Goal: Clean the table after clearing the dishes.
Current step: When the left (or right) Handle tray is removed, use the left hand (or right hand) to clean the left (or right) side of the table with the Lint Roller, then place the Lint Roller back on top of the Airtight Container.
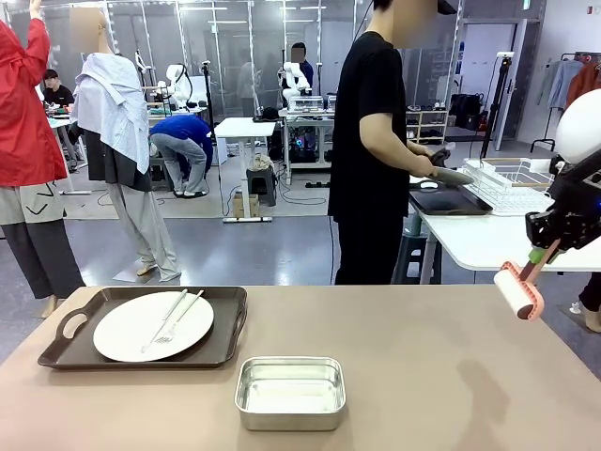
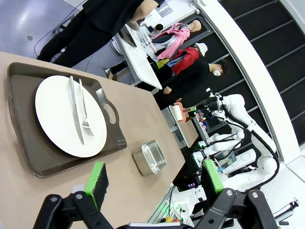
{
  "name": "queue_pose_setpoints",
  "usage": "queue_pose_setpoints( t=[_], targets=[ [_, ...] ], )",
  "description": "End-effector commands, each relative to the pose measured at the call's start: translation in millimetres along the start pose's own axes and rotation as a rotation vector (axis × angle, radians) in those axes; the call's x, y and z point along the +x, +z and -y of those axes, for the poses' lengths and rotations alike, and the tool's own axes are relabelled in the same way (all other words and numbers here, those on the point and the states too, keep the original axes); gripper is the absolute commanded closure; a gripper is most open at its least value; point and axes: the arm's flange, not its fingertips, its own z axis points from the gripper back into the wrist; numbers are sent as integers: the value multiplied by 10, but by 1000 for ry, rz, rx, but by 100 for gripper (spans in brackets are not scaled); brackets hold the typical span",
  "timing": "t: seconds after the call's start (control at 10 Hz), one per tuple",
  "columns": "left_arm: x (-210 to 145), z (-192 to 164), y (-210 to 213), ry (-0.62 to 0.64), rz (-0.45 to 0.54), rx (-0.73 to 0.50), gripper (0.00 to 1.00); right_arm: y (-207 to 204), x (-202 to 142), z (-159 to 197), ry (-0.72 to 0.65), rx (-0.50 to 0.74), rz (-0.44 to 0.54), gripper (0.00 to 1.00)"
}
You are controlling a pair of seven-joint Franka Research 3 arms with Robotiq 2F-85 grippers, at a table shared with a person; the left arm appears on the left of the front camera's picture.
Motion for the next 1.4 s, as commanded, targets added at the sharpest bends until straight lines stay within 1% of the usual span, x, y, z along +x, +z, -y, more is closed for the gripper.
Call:
queue_pose_setpoints(
  t=[0.0,1.1,1.2,1.3],
  targets=[
    [-4,15,28,-3,4,-1,0,27,14,-14,2,-2,15,79],
    [-4,15,28,-3,4,-1,0,27,14,-14,2,-2,15,79],
    [-4,15,28,-3,4,-1,0,5,2,5,-1,0,2,79],
    [-4,15,28,-3,4,-1,0,93,130,-395,125,4,-12,79]
  ],
)
